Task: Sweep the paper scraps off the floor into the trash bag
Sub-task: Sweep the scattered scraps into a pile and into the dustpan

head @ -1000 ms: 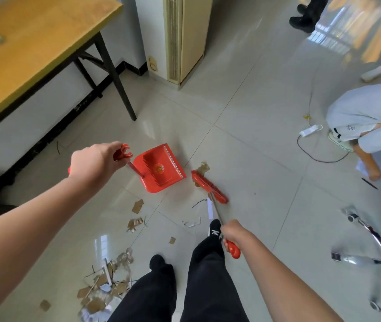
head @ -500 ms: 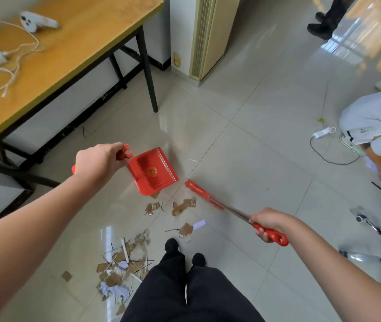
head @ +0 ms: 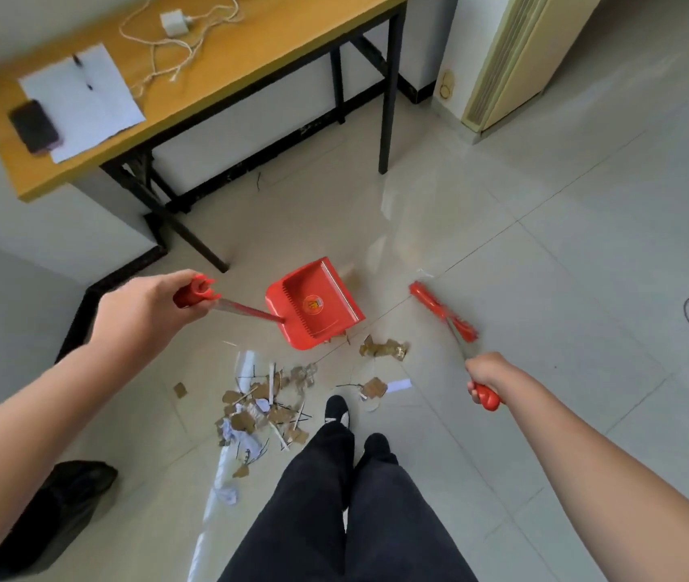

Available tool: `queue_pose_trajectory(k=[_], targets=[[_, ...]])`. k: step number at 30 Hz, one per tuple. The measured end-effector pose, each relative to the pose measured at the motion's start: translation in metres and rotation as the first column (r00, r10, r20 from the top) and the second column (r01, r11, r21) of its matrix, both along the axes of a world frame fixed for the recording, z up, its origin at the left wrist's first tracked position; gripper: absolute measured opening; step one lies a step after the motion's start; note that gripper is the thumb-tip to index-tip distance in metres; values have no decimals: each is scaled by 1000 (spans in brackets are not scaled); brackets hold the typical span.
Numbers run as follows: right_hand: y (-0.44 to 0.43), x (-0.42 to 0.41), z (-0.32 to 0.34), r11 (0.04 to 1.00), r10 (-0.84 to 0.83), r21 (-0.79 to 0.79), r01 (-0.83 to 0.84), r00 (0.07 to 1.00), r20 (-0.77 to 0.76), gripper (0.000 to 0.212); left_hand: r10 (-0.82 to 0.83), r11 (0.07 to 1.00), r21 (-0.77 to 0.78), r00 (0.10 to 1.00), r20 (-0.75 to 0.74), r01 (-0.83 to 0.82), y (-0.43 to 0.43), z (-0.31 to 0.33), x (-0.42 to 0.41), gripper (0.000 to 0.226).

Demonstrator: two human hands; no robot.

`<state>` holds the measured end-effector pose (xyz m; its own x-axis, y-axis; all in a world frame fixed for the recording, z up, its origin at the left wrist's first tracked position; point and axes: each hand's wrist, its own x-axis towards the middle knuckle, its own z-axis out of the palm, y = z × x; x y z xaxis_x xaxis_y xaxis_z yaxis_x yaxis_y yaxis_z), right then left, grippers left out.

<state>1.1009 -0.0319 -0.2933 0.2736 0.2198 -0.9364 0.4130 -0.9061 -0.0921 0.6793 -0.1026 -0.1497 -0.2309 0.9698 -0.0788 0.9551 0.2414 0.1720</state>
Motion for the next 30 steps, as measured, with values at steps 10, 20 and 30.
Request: queue_pose_trajectory(k=[10,20,30], targets=[[-67,-71,-4,979,200,-23,-200,980,-13,24,102,989,-106,995,-15,-103,-147,-18,-43,16],[-228,-192,-22,973,231,20,-230,969,-82,28,129,987,-98,992,0,-128,-313,-17,-108,15],[-335,-283,10,942,335,-14,-336,941,-45,27,238,965,-115,971,-10,-237,-460,-5,-170,17]])
